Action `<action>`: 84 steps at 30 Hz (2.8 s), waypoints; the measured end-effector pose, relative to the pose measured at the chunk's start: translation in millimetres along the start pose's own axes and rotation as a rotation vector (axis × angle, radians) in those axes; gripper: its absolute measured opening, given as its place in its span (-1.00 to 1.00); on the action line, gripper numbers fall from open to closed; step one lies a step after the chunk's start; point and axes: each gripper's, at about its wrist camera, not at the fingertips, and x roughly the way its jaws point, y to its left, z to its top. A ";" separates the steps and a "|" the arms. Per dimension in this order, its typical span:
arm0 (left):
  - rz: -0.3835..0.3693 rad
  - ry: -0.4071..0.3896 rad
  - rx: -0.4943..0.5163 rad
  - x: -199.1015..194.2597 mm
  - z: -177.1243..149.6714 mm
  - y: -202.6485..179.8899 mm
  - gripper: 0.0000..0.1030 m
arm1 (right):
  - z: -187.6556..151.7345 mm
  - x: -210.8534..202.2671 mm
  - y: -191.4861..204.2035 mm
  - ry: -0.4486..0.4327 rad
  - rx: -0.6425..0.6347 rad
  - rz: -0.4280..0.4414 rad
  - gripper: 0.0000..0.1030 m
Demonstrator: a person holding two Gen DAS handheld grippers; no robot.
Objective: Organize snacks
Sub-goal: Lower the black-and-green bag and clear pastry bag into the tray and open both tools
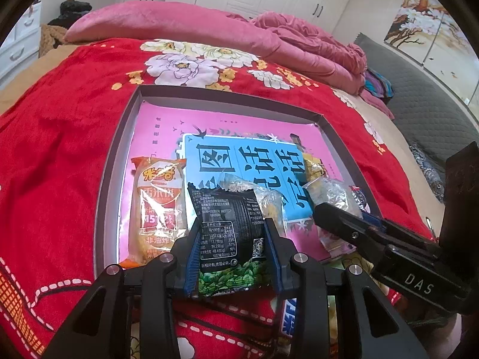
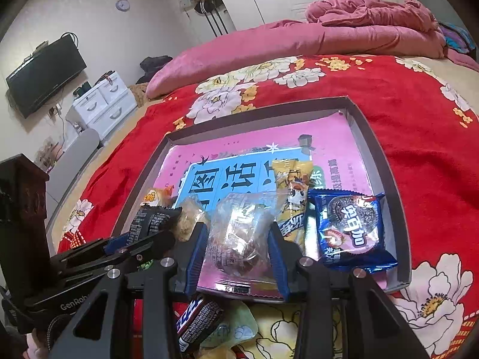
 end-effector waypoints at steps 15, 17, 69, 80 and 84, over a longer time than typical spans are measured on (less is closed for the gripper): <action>-0.005 0.002 -0.001 1.6 1.9 -2.0 -0.24 | -1.9 8.4 0.3 0.013 0.009 -0.022 -0.19; -0.006 0.002 0.000 1.4 2.1 -2.1 -0.24 | -2.1 8.9 -0.7 0.016 0.014 -0.022 -0.19; 0.052 -0.039 -0.023 -3.9 11.7 15.4 -0.23 | -1.7 -6.6 -6.4 0.001 0.012 -0.021 -0.15; 0.028 -0.057 -0.038 -12.9 12.7 17.2 -0.07 | 0.4 -9.1 -7.2 -0.005 0.011 -0.022 -0.09; 0.015 -0.071 -0.033 -17.6 13.0 15.7 0.03 | 2.2 -10.8 -8.9 -0.008 0.015 -0.021 -0.08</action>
